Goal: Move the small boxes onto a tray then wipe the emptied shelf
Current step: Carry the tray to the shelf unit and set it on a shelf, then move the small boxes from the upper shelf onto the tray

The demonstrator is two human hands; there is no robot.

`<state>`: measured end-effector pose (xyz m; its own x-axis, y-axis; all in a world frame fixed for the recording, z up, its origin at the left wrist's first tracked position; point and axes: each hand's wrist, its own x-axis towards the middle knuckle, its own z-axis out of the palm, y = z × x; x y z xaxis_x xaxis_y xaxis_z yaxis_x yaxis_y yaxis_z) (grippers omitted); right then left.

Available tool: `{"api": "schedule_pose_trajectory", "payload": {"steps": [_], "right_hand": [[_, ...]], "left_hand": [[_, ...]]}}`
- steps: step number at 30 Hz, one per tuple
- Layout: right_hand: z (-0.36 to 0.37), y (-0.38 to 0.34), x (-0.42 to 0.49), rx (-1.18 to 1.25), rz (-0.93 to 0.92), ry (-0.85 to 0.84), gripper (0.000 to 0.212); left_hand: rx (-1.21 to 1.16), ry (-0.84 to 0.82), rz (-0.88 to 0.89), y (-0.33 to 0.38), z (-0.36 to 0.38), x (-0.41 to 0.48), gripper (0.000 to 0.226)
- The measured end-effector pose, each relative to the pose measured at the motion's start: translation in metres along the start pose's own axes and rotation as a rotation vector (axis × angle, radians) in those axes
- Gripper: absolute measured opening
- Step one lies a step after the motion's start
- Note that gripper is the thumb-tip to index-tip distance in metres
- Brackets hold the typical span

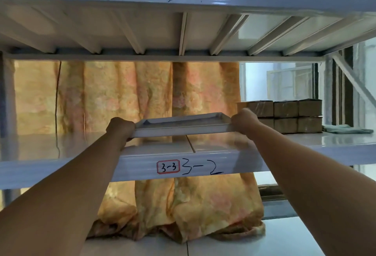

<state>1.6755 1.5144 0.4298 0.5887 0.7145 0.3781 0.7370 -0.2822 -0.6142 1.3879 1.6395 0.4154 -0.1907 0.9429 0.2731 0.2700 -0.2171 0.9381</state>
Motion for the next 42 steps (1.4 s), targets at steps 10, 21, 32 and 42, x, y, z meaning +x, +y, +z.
{"api": "schedule_pose_trajectory", "payload": {"steps": [10,21,32,42], "right_hand": [[0.006,0.003,0.029,-0.171,-0.049,-0.121,0.011],[0.010,0.015,0.047,-0.130,-0.011,-0.303,0.031],[-0.022,0.038,0.069,-0.064,-0.520,0.440,0.026],[-0.070,0.093,0.113,-0.038,-0.296,0.660,0.027]], "left_hand": [[0.550,-0.117,0.137,0.002,0.010,0.020,0.037],[0.909,-0.221,0.201,0.014,0.020,0.013,0.003],[0.646,-0.227,0.742,0.096,0.125,-0.036,0.043],[0.372,-0.266,1.015,0.159,0.230,-0.089,0.033]]}}
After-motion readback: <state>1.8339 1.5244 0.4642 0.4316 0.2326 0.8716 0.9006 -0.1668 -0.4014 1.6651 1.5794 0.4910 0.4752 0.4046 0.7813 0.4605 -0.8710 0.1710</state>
